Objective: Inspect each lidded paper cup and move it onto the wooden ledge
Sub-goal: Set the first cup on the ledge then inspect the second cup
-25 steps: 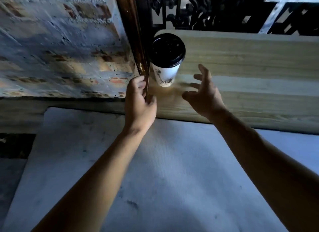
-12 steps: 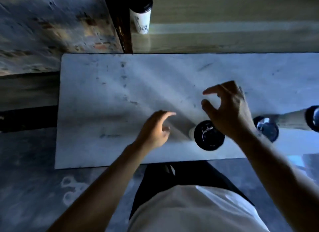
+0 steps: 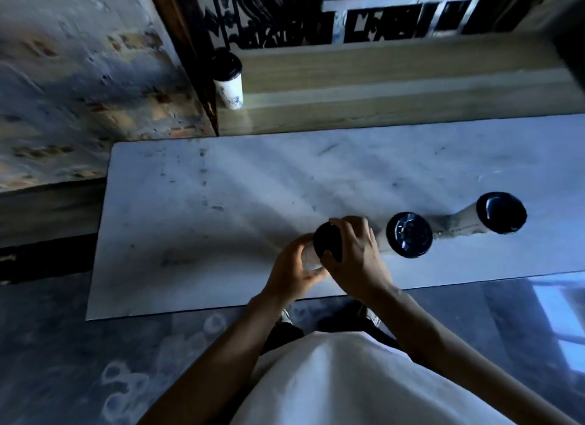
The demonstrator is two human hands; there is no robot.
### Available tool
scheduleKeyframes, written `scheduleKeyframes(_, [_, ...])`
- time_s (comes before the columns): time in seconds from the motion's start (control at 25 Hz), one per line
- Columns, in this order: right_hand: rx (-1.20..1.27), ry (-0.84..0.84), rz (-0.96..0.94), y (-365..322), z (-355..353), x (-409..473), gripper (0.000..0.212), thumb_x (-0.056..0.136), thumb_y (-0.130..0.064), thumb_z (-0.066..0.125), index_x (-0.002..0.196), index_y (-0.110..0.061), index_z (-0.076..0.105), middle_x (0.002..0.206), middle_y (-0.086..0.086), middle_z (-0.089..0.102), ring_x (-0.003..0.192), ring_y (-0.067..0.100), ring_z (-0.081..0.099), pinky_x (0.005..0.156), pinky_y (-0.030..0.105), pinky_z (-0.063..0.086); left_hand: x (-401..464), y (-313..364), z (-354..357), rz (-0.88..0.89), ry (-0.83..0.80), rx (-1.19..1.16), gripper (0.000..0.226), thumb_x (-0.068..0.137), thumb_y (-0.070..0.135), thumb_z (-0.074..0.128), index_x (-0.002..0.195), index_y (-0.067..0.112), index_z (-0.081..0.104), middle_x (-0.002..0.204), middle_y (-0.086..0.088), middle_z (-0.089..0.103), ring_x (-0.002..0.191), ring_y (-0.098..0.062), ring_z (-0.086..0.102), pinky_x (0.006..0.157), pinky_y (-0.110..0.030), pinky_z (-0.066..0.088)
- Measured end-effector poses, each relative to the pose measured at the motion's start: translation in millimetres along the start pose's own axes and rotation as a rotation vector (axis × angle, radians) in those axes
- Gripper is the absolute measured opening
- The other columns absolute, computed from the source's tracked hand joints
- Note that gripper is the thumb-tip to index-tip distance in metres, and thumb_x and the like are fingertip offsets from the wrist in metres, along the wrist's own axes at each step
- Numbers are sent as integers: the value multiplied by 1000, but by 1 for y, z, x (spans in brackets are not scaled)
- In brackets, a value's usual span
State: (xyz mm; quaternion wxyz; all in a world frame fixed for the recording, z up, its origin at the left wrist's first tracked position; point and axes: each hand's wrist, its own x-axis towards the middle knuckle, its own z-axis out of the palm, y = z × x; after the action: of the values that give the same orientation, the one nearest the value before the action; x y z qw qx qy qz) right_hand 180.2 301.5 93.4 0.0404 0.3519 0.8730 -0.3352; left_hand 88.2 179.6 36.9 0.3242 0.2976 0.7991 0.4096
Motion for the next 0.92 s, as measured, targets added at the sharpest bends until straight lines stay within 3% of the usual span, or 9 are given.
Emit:
scheduleKeyframes(0.12, [166,-96,-6,16,-40,6,60,85,-34,63,143,-17,56,137,16,54,124,30,57,96,25,40,-11,32,-8,-62,-30,123,67,70,49,74,128,26,49,116,2,69,99,-19,67,80,-25,53])
scheduleKeyframes(0.2, [328,-166,40,26,-59,12,58,83,-41,50,137,-25,62,133,11,57,119,24,59,94,25,41,-15,55,-14,-67,-15,281,69,66,63,63,124,29,44,112,3,68,95,-25,67,78,-33,54])
scheduleKeyframes(0.28, [511,-217,53,33,-75,12,47,83,-46,43,120,-35,71,128,6,61,120,23,60,101,36,48,-23,84,-11,-94,44,383,69,68,67,63,123,30,43,113,4,68,98,-27,67,80,-35,54])
scheduleKeyframes(0.36, [647,-217,15,40,-82,13,44,82,-47,42,108,-32,74,124,3,66,120,25,61,106,47,48,-31,110,0,-134,85,415,76,72,65,68,135,29,43,128,4,64,110,-26,65,88,-34,52])
scheduleKeyframes(0.44, [746,-211,3,45,-88,12,39,84,-40,43,101,-24,74,114,2,72,115,26,63,101,43,49,-39,131,15,-162,97,449,87,71,68,70,142,27,40,136,3,58,117,-25,62,95,-37,51])
scheduleKeyframes(0.52, [862,-234,102,47,-93,13,31,89,-36,46,92,-26,76,106,1,75,106,23,67,88,38,51,-41,143,27,-181,126,513,83,68,71,71,133,27,45,125,2,60,112,-26,63,89,-38,52])
scheduleKeyframes(0.68, [939,-337,186,50,-101,15,34,99,-38,52,96,-22,82,100,-2,79,95,21,69,76,31,51,-37,156,36,-196,142,619,69,67,73,66,107,22,44,105,-4,69,94,-33,67,69,-34,46])
scheduleKeyframes(0.84, [893,-283,135,41,-103,13,36,103,-29,49,93,-27,84,112,-4,78,113,26,68,94,45,54,-32,160,28,-167,132,618,67,69,72,66,103,20,43,100,-3,71,89,-32,69,66,-33,45])
scheduleKeyframes(0.92, [780,-285,59,35,-105,15,38,103,-28,42,101,-31,80,114,-12,72,115,23,65,98,45,52,-29,157,22,-152,149,601,66,69,72,66,103,21,44,100,-2,71,88,-31,69,65,-33,44])
